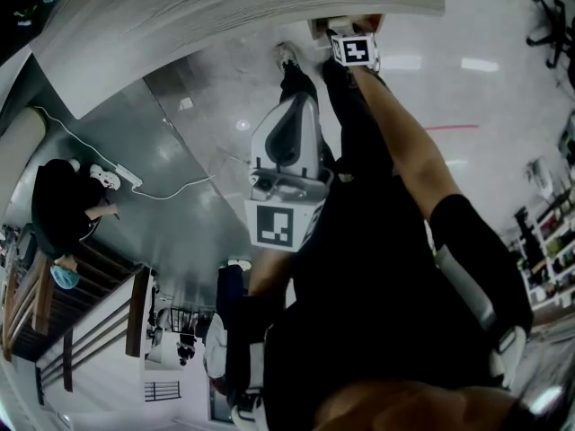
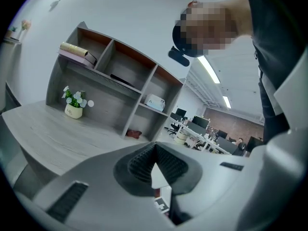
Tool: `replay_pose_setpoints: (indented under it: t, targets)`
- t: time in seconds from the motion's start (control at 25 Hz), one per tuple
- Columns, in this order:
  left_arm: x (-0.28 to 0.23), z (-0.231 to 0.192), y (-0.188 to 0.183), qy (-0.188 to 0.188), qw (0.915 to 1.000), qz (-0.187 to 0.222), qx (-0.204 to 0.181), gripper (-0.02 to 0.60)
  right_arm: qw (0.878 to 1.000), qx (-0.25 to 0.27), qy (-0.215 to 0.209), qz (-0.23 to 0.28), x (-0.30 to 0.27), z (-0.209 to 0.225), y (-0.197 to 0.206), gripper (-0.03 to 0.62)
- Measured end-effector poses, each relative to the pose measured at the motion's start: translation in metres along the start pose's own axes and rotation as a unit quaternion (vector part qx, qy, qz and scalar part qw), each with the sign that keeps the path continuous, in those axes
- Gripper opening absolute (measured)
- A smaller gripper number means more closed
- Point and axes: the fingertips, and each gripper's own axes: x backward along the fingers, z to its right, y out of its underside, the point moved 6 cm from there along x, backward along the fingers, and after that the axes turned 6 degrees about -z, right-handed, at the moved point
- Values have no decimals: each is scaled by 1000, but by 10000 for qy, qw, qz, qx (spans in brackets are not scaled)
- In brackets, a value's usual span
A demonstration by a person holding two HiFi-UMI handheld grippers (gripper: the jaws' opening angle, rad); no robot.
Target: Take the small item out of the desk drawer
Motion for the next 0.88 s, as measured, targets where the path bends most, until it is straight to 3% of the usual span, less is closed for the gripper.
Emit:
replay_pose_setpoints:
  t: [0.4,0.56,0.72,0.88]
  targets:
    - [0,-8,5,-115,9998,-69,114,-2,9989,-168,129,-425,-12,0,4,268]
    - [0,-10,6,-146,9998,-43,131,-2,9992,-240,-73,-303,-18,-6,-5,267]
    - [0,-11,8,-131,9998,-47,141,-2,9981,-188,394,-441,-14,9,-3,267]
    - [1,-10,9,-112,9998,-40,171,-2,9994,-159,136,-258,-15,4,-7,261]
